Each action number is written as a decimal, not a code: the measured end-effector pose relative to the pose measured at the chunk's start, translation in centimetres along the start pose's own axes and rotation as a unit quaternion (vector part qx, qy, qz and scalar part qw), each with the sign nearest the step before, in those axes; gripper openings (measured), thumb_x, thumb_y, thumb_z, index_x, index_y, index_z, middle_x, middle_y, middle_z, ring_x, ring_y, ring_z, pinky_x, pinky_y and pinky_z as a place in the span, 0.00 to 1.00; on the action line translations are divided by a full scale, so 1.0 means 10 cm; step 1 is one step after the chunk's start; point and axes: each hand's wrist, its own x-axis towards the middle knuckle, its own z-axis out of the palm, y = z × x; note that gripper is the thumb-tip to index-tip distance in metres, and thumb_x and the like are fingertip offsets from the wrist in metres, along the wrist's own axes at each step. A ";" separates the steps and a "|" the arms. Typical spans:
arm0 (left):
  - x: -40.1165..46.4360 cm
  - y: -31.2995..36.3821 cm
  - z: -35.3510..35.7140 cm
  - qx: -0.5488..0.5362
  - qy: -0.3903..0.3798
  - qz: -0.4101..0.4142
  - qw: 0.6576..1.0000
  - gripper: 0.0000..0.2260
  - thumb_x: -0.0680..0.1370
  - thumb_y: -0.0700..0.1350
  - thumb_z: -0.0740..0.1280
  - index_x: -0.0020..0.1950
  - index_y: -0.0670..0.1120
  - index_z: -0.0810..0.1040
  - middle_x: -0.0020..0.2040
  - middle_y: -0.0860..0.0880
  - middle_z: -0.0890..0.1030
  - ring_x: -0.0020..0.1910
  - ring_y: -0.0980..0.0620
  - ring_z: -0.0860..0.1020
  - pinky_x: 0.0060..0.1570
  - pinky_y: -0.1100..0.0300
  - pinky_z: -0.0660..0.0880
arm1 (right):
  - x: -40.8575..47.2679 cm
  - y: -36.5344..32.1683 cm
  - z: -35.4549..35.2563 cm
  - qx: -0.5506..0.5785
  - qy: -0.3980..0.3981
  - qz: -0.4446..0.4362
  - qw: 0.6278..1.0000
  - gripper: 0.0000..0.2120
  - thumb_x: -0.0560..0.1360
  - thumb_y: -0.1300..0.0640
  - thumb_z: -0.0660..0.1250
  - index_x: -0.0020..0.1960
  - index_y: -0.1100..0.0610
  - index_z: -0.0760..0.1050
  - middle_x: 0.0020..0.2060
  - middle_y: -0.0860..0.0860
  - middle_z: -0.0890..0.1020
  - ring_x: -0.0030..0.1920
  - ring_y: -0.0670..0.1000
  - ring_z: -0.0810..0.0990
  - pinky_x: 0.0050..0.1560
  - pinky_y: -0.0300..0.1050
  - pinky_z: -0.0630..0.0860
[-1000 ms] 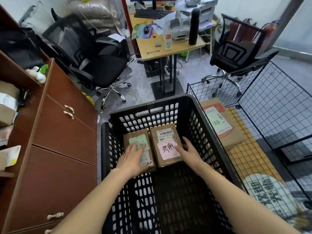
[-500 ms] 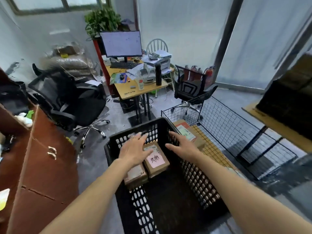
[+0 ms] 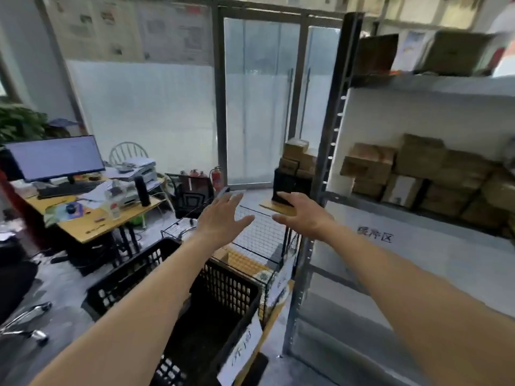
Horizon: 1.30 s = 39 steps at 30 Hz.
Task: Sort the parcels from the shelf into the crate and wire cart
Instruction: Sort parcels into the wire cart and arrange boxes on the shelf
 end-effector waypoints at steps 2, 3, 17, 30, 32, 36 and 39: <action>0.03 0.55 -0.01 -0.014 0.003 0.046 0.999 0.33 0.81 0.65 0.61 0.82 0.54 0.57 0.82 0.51 0.60 0.80 0.47 0.59 0.75 0.46 0.63 | -0.38 0.30 -0.44 -0.010 0.034 0.029 0.999 0.36 0.77 0.34 0.65 0.81 0.41 0.56 0.80 0.49 0.61 0.78 0.54 0.63 0.75 0.58 0.65; 0.04 0.83 -0.01 -0.020 0.005 0.068 0.998 0.33 0.80 0.65 0.61 0.82 0.55 0.58 0.82 0.50 0.60 0.79 0.46 0.61 0.74 0.45 0.64 | -0.58 0.45 -0.65 -0.010 0.051 0.042 0.998 0.36 0.77 0.35 0.66 0.81 0.41 0.57 0.80 0.49 0.62 0.78 0.54 0.64 0.74 0.58 0.66; -0.95 5.51 0.65 -0.096 -0.017 0.346 0.933 0.34 0.80 0.65 0.63 0.81 0.51 0.61 0.81 0.49 0.62 0.78 0.47 0.62 0.74 0.49 0.65 | -4.20 3.06 -2.80 -0.039 0.234 0.259 0.936 0.33 0.77 0.33 0.66 0.79 0.39 0.61 0.77 0.48 0.66 0.74 0.53 0.70 0.71 0.53 0.70; -2.60 8.92 1.64 -0.141 -0.098 0.475 0.863 0.33 0.81 0.65 0.61 0.82 0.53 0.58 0.82 0.51 0.58 0.80 0.48 0.59 0.72 0.46 0.66 | -7.44 5.03 -3.77 -0.035 0.312 0.414 0.855 0.35 0.77 0.33 0.65 0.80 0.40 0.60 0.79 0.50 0.64 0.76 0.55 0.67 0.72 0.56 0.67; -2.72 9.29 1.82 -0.146 -0.111 0.486 0.855 0.34 0.80 0.65 0.61 0.82 0.54 0.58 0.82 0.51 0.58 0.80 0.48 0.59 0.73 0.46 0.66 | -7.75 5.30 -3.82 -0.024 0.313 0.435 0.844 0.34 0.77 0.33 0.65 0.79 0.39 0.60 0.79 0.50 0.62 0.75 0.57 0.68 0.72 0.59 0.70; -2.84 10.04 2.22 -0.159 -0.131 0.497 0.843 0.33 0.80 0.64 0.62 0.82 0.55 0.57 0.82 0.51 0.58 0.80 0.48 0.59 0.72 0.45 0.65 | -8.26 5.90 -3.98 -0.027 0.310 0.471 0.826 0.34 0.77 0.33 0.64 0.80 0.40 0.59 0.80 0.51 0.62 0.75 0.58 0.67 0.72 0.61 0.70; -2.83 10.62 2.53 -0.171 -0.137 0.499 0.838 0.33 0.80 0.63 0.63 0.82 0.55 0.58 0.82 0.51 0.59 0.79 0.47 0.60 0.72 0.45 0.66 | -8.47 6.43 -4.17 -0.026 0.315 0.482 0.817 0.33 0.79 0.37 0.65 0.80 0.43 0.59 0.80 0.53 0.61 0.77 0.58 0.65 0.73 0.62 0.68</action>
